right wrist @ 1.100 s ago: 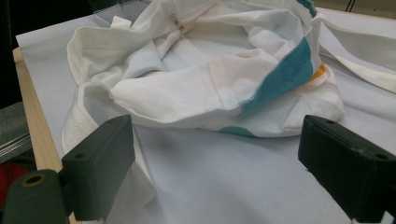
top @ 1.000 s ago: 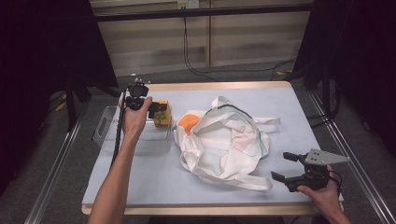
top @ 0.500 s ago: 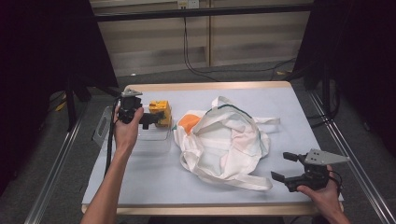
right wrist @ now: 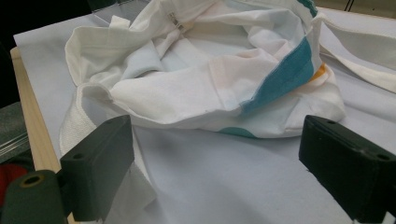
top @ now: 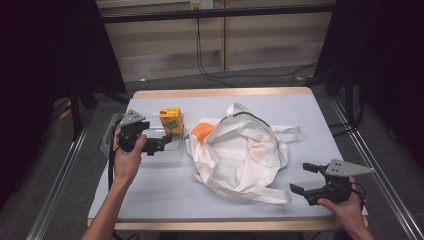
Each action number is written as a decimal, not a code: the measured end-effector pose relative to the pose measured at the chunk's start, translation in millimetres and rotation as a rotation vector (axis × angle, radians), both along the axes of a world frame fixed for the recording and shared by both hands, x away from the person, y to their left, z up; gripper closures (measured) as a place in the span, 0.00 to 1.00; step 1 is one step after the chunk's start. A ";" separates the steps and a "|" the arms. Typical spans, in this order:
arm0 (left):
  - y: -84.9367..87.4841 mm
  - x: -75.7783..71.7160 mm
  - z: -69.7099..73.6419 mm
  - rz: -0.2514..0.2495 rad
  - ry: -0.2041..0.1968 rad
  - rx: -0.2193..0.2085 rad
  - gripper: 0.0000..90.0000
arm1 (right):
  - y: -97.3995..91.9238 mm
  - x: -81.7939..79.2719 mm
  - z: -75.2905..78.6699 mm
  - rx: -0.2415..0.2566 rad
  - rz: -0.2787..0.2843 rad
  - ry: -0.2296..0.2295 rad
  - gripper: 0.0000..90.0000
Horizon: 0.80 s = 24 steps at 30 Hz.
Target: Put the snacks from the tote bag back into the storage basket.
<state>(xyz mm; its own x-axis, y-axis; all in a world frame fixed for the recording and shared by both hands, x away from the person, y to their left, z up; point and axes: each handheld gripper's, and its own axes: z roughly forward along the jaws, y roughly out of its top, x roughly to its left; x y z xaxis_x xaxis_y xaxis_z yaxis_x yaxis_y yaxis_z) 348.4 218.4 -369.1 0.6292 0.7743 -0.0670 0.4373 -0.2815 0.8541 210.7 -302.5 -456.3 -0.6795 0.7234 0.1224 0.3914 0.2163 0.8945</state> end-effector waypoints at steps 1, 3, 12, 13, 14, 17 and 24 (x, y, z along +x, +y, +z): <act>1.0 -4.6 -1.0 -0.020 -0.001 -0.005 0.04 | 0.0 -0.1 0.0 0.000 0.000 0.000 0.11; 1.3 -9.9 -2.6 -0.031 -0.001 -0.005 0.04 | 0.0 -0.2 0.0 -0.002 0.000 -0.003 0.11; -2.1 -38.4 -16.7 -0.082 -0.004 -0.031 0.04 | 0.3 1.8 -0.6 -0.006 -0.003 -0.004 0.11; -2.7 -41.9 -19.2 -0.081 -0.006 -0.029 0.04 | 0.4 1.8 -0.7 -0.008 -0.005 -0.004 0.11; -2.7 -44.2 -21.1 -0.080 -0.001 -0.027 0.04 | 0.3 1.7 -0.7 -0.008 -0.007 -0.002 0.11; -0.6 -52.8 -28.9 -0.079 0.009 -0.045 0.04 | -0.2 1.9 -0.6 -0.009 -0.015 -0.002 0.11; 2.4 -72.0 -43.7 -0.086 0.015 -0.030 0.04 | -0.2 2.0 -1.0 -0.010 -0.021 0.001 0.11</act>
